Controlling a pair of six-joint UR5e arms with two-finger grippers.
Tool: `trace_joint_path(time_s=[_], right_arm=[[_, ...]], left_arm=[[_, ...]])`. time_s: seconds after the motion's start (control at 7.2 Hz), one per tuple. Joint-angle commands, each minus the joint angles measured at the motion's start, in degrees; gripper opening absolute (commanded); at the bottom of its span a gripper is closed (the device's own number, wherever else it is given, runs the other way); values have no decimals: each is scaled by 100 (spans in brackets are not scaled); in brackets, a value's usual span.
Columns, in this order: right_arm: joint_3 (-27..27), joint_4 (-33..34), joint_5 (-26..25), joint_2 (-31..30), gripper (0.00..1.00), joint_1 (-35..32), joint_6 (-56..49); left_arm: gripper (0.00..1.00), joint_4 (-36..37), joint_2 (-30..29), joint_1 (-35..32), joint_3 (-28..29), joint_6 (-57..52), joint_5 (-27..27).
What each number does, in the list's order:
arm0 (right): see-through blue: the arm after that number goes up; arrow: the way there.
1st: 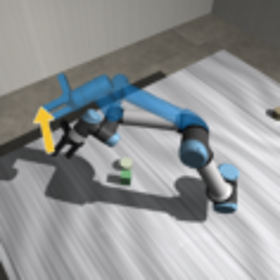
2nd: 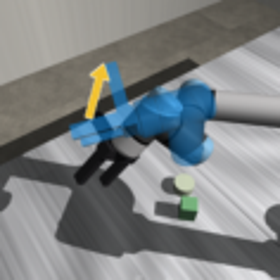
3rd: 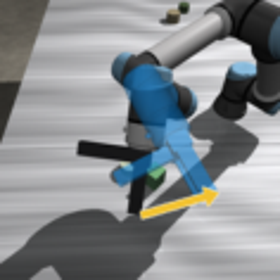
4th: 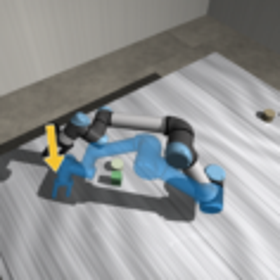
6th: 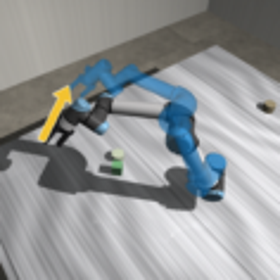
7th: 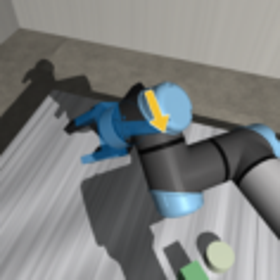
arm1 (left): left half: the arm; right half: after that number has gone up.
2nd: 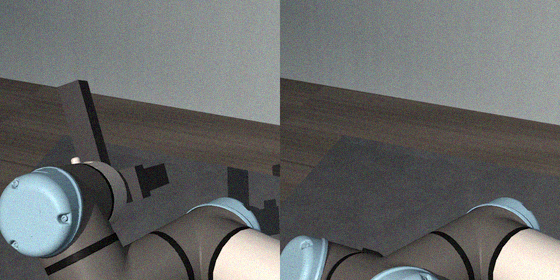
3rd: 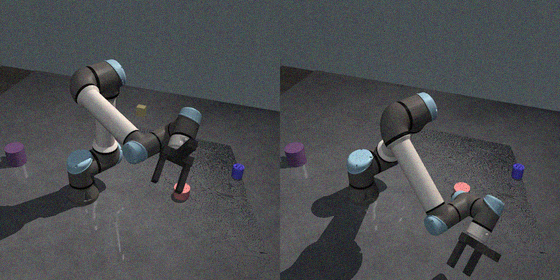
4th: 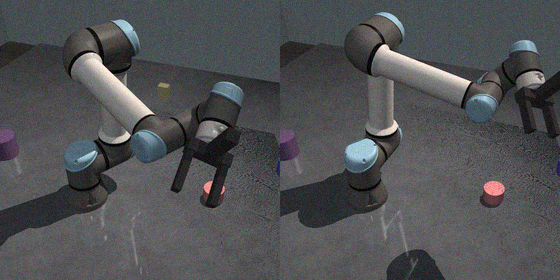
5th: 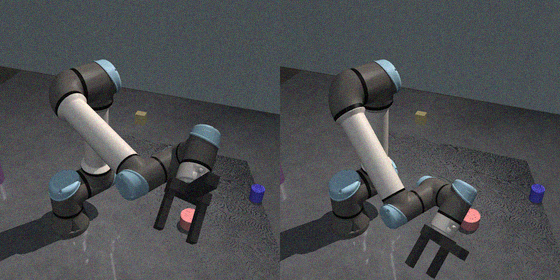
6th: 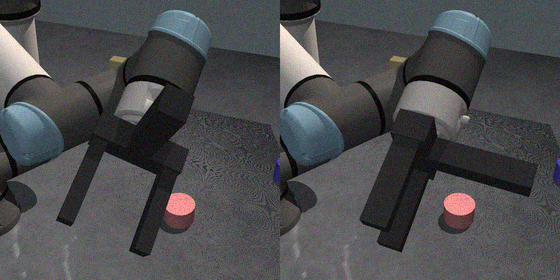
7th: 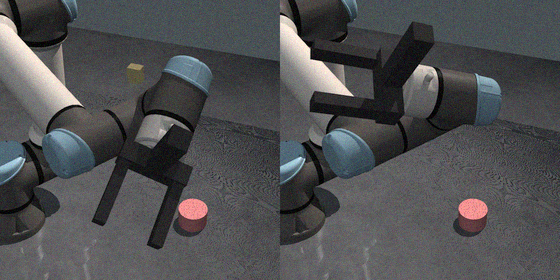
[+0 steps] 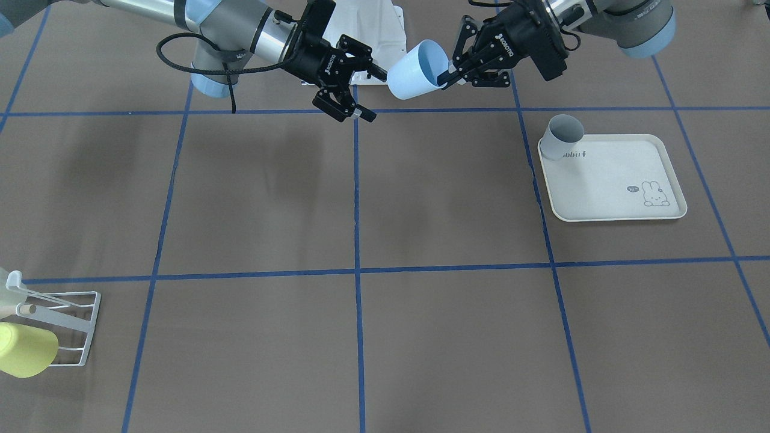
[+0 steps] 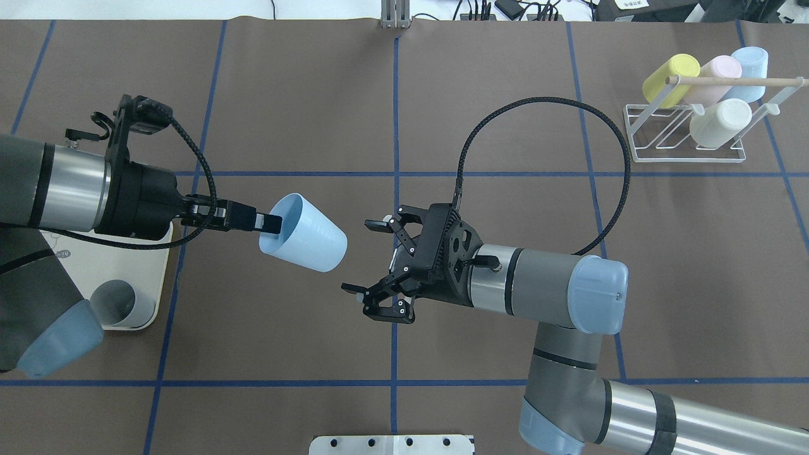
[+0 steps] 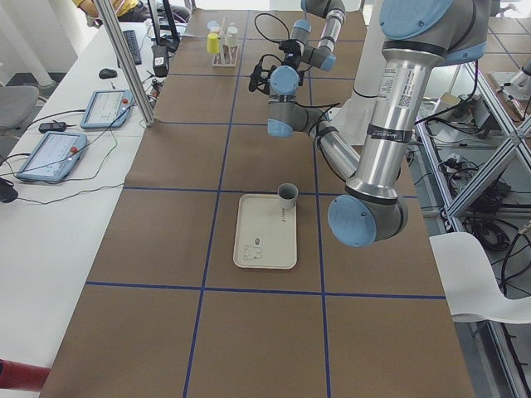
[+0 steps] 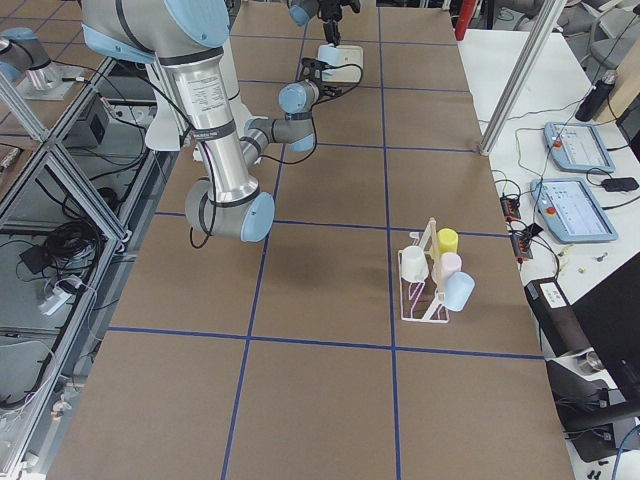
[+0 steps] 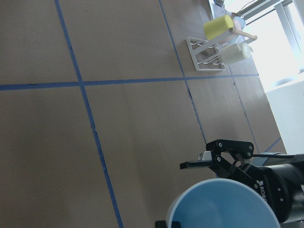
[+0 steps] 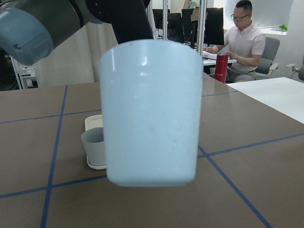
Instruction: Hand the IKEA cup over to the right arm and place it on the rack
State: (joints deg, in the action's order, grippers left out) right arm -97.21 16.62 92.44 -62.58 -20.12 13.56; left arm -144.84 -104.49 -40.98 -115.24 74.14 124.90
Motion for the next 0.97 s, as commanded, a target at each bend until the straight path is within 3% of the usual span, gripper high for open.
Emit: trace_joint_path(time_s=[0.0, 0.83], right_arm=[[-9, -1, 2, 0, 99, 0, -196], [-53, -1, 2, 97, 99, 17, -205]], left_arm=[[0, 0, -36, 72, 1, 4, -18], [0, 0, -45, 160, 28, 4, -53]])
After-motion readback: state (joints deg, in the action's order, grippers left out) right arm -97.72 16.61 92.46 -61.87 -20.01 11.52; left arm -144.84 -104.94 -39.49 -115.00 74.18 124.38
